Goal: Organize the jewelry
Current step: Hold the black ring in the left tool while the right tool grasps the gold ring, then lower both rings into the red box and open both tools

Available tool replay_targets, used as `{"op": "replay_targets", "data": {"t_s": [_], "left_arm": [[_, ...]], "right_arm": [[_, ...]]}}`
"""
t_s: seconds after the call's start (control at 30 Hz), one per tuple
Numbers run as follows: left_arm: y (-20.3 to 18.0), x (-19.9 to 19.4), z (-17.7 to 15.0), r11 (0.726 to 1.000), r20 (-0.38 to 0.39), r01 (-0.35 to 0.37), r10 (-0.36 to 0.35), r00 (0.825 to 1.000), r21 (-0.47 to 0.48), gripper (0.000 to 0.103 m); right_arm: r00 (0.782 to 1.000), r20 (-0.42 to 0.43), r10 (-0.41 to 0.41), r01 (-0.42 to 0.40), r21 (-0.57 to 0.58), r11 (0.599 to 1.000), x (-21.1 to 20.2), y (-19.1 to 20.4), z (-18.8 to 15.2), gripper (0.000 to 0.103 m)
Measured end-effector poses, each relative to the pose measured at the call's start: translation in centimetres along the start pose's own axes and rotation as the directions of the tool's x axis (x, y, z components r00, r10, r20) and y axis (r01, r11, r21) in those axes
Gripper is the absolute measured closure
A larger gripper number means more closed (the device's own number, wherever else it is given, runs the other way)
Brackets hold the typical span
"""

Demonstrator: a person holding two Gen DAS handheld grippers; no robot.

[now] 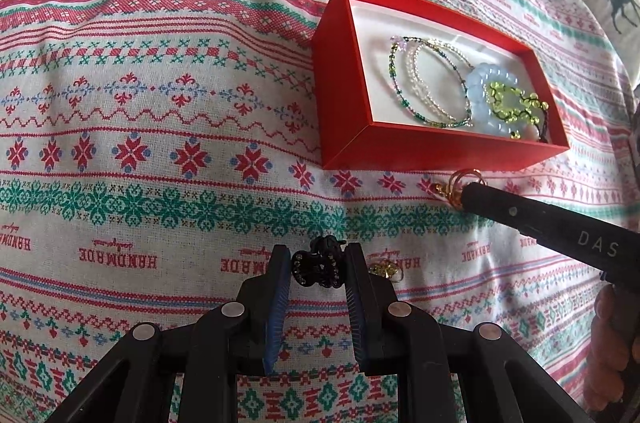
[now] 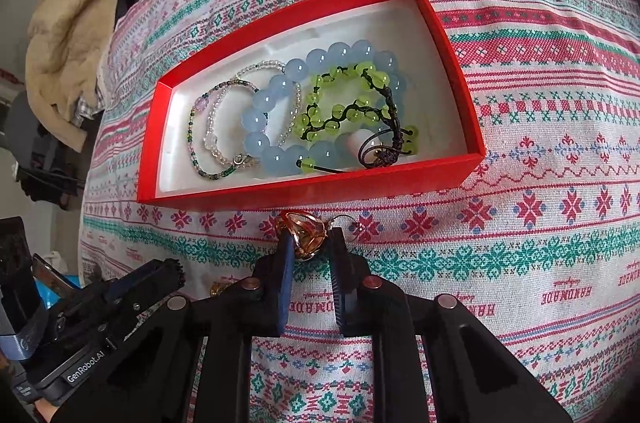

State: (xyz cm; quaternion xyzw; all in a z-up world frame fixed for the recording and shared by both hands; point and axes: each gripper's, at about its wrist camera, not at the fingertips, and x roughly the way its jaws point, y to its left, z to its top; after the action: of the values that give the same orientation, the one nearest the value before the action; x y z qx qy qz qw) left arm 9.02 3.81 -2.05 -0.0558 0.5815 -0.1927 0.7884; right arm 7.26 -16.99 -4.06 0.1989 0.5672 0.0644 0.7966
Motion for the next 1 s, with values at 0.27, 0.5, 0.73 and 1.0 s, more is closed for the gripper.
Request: {"op": "replay_targets", "data": {"t_s": [0.27,0.5,0.73,1.0], "left_arm": [[-0.4,-0.3,-0.1,1.0,0.009,0.008,-0.008,1.0,0.003,0.081],[-0.7,-1.1,0.0,1.0,0.028,0.026,-0.026,0.999,0.007,0.081],[-1.0,-2.6,0.3,0.998,0.081,0.065,-0.065,0.995,0.013,0.081],[-1.3,-4.7,0.9,0.994,0.181,0.104,-0.11,0.977,0.044,0.081]], "right_arm": [[1.0,0.01,0.018,-0.018,-0.017,1.0,-1.6,0.0,-0.6,0.085],[0.999,0.034,0.043,-0.042,-0.025,0.999,-3.9,-0.4,-1.3,0.085],[0.995,0.087,0.056,-0.054,-0.033,0.998,-6.6,-0.8,-1.6,0.085],[0.989,0.129,0.078,-0.075,-0.03,0.997,-8.1,-1.3,-1.2,0.085]]}}
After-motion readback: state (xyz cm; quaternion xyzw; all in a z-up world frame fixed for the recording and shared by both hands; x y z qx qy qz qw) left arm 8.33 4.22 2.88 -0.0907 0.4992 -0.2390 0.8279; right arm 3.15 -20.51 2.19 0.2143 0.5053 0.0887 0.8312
